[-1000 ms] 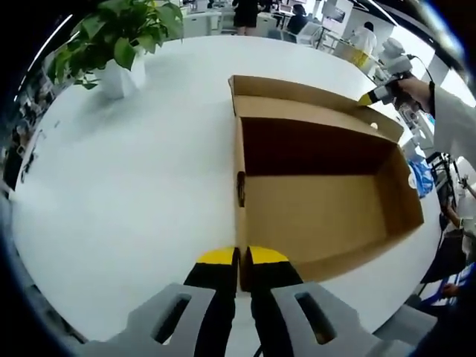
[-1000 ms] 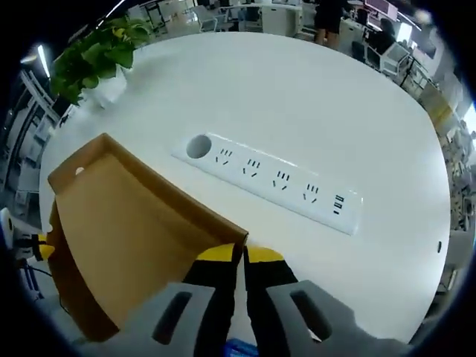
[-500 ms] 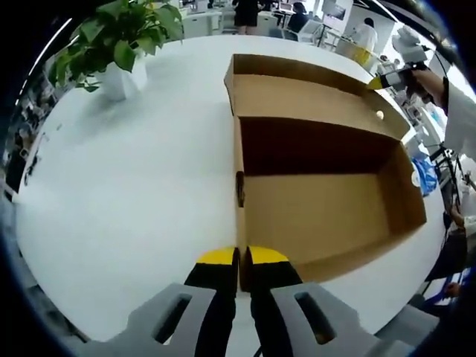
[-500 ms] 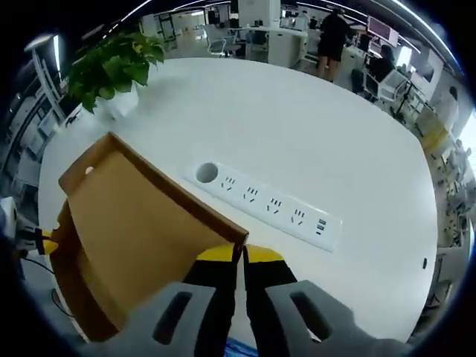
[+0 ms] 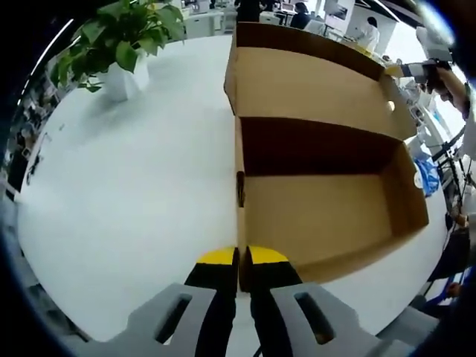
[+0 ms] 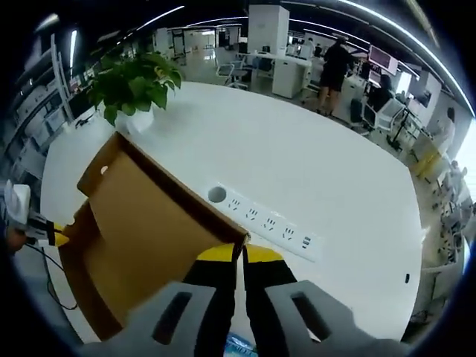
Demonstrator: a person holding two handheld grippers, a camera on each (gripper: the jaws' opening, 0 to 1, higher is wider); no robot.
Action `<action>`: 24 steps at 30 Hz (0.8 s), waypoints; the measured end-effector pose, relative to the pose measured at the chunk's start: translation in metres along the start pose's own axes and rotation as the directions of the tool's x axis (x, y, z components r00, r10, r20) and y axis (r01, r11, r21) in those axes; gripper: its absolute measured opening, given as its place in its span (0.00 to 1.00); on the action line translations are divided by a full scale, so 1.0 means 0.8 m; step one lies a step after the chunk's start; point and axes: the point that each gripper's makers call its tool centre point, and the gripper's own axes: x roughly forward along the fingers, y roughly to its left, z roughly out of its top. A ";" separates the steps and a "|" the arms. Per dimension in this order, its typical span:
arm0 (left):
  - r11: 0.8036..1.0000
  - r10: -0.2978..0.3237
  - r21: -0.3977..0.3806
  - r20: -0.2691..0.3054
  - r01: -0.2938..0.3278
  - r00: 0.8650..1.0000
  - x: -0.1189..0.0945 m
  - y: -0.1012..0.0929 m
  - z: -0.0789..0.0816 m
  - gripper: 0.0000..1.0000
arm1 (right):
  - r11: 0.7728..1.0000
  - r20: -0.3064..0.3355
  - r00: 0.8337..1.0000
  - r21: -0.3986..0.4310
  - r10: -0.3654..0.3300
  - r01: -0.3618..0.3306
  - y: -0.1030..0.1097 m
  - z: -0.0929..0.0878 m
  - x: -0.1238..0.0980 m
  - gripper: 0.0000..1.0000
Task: Operate the shoe box by opening the lid, removing the specified soft item, and placing it in the target area until the item is outside and the box remains undamaged.
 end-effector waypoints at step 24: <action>1.000 0.005 -0.001 0.008 -0.005 1.000 0.003 0.000 -0.005 0.01 | 0.995 0.170 0.985 -0.096 -0.007 0.024 0.005 0.025 -0.057 0.00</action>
